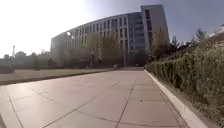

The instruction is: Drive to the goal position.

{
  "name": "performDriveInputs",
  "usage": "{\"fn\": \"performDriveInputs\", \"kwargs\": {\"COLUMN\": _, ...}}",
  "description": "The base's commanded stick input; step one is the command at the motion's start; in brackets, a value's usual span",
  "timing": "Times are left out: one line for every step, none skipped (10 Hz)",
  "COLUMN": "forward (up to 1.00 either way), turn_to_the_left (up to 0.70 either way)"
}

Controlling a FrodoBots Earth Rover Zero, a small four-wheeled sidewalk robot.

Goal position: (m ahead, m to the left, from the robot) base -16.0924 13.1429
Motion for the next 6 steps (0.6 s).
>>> {"fn": "performDriveInputs", "kwargs": {"forward": 0.04, "turn_to_the_left": 0.00}}
{"fn": "performDriveInputs", "kwargs": {"forward": 0.04, "turn_to_the_left": 0.00}}
{"fn": "performDriveInputs", "kwargs": {"forward": 0.04, "turn_to_the_left": 0.00}}
{"fn": "performDriveInputs", "kwargs": {"forward": 0.04, "turn_to_the_left": 0.00}}
{"fn": "performDriveInputs", "kwargs": {"forward": 0.04, "turn_to_the_left": 0.00}}
{"fn": "performDriveInputs", "kwargs": {"forward": 0.04, "turn_to_the_left": 0.00}}
